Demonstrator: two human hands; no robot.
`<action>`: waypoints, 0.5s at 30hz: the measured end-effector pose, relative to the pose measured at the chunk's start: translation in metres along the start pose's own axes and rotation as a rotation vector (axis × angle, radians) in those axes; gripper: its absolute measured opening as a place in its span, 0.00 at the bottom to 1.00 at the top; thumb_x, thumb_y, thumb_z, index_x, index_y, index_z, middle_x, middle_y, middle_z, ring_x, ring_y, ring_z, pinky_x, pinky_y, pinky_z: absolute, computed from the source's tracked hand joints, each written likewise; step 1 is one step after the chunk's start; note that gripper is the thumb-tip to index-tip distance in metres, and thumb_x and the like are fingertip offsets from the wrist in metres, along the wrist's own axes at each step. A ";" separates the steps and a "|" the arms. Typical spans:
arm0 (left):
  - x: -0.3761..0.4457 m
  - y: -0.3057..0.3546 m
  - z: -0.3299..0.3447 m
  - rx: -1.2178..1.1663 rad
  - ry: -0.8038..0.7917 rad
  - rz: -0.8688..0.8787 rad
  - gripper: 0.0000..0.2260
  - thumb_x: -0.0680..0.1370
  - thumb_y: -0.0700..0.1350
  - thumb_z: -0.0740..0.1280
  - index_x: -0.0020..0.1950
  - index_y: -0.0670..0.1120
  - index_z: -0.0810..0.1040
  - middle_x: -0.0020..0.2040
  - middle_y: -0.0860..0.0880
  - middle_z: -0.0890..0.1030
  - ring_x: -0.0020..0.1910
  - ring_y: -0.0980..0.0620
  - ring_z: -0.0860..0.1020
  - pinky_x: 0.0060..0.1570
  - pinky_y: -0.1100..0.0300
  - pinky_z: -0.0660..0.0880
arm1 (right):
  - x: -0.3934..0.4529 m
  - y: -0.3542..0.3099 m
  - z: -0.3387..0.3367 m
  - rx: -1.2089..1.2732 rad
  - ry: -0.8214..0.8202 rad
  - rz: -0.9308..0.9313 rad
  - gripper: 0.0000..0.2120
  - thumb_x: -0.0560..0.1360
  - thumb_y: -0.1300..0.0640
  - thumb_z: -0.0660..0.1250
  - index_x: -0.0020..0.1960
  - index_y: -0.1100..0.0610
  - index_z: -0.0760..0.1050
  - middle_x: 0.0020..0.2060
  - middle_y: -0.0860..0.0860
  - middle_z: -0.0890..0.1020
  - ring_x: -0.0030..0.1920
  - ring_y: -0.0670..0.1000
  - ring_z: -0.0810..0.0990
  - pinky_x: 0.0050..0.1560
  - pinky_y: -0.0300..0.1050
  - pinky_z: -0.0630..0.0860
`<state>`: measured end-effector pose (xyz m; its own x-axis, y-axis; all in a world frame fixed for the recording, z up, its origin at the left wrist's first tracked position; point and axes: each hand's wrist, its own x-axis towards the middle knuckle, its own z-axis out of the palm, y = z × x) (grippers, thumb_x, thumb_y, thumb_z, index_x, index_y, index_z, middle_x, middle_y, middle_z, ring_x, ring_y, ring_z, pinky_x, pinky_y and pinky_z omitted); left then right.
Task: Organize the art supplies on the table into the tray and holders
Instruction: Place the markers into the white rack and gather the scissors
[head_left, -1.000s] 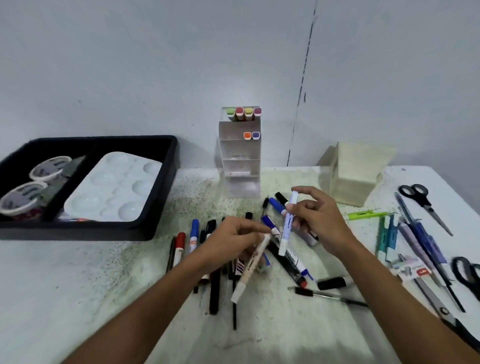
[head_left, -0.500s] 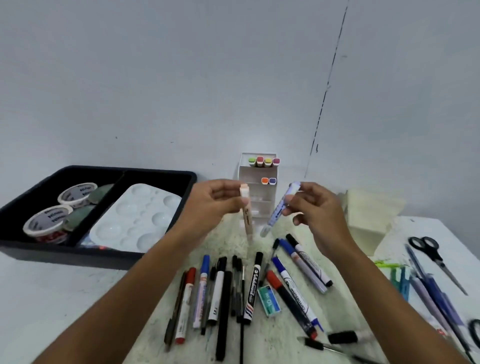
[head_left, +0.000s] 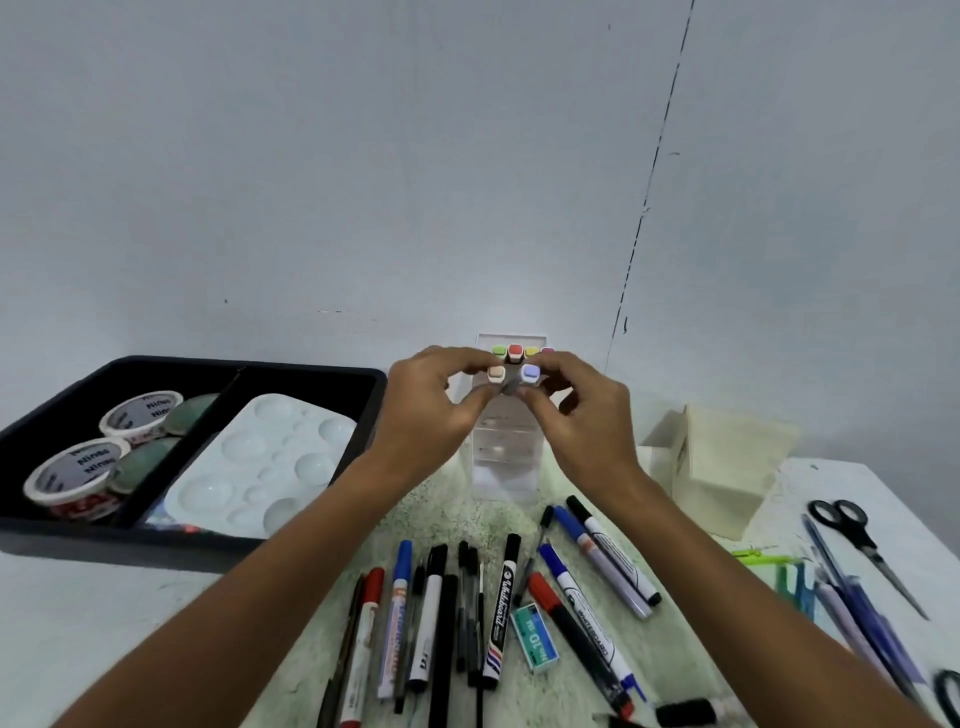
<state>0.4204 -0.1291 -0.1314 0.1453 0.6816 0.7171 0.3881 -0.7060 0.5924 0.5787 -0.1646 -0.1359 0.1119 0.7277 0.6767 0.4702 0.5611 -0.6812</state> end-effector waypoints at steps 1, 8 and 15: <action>-0.001 -0.006 0.002 0.064 0.004 0.010 0.09 0.71 0.40 0.75 0.49 0.49 0.85 0.41 0.62 0.80 0.43 0.61 0.79 0.41 0.76 0.67 | 0.000 0.004 0.002 -0.019 -0.022 0.006 0.12 0.73 0.65 0.71 0.49 0.49 0.79 0.41 0.37 0.80 0.39 0.39 0.78 0.36 0.27 0.68; -0.006 -0.025 0.012 0.159 -0.032 0.096 0.07 0.70 0.39 0.73 0.48 0.43 0.85 0.33 0.58 0.78 0.30 0.65 0.75 0.33 0.78 0.65 | 0.003 0.024 0.014 -0.368 -0.163 0.019 0.11 0.76 0.56 0.68 0.58 0.49 0.80 0.47 0.47 0.77 0.41 0.44 0.75 0.41 0.41 0.72; -0.004 -0.045 0.022 0.228 -0.040 0.198 0.09 0.71 0.37 0.72 0.51 0.42 0.84 0.41 0.48 0.85 0.28 0.54 0.75 0.34 0.58 0.76 | 0.009 0.021 0.020 -0.642 -0.219 0.031 0.14 0.77 0.56 0.65 0.61 0.45 0.78 0.48 0.49 0.82 0.47 0.53 0.80 0.41 0.43 0.71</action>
<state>0.4221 -0.0960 -0.1687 0.2724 0.5456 0.7925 0.5423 -0.7674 0.3420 0.5722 -0.1384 -0.1499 -0.0139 0.8407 0.5413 0.9039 0.2421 -0.3528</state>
